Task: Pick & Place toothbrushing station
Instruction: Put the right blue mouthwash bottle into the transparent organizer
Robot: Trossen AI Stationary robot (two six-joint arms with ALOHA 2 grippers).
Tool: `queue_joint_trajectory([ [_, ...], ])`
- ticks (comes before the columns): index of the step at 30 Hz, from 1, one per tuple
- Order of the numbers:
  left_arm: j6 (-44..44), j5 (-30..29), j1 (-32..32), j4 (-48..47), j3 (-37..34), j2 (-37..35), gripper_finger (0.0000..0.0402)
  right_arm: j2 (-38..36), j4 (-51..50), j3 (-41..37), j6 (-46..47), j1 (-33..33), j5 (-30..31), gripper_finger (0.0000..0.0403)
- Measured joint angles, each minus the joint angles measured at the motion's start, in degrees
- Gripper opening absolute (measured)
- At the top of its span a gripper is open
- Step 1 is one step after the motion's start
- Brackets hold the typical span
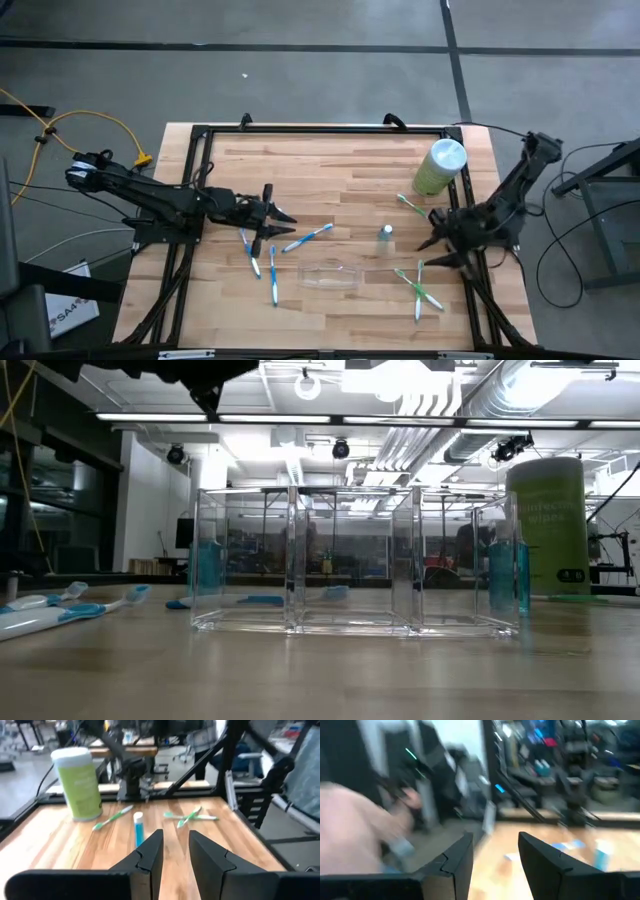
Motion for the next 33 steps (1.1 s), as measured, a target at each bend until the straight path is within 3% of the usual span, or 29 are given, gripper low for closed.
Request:
queue_joint_trajectory([
  [7,-1.20,-2.11,-0.19,-1.21,0.00,0.00,0.0088,15.10,-15.65,16.07,0.93,-5.27,1.97,0.0148],
  [14,-1.27,-2.28,-0.92,-2.43,0.00,0.00,0.0088,24.33,-39.67,28.00,13.37,-9.13,4.98,0.0148],
  [18,-0.93,-2.28,-1.75,-2.92,0.00,0.00,0.0088,27.07,-50.45,31.31,22.66,-11.32,3.03,0.0148],
  [23,0.09,-4.08,-2.47,-5.78,0.00,-0.02,0.0088,27.56,-56.92,32.13,29.12,-14.04,-1.32,0.0148],
  [33,-3.04,-7.38,-2.43,-10.23,-0.02,-0.02,0.0088,27.55,-62.64,32.12,31.25,-21.90,-5.66,0.0148],
])
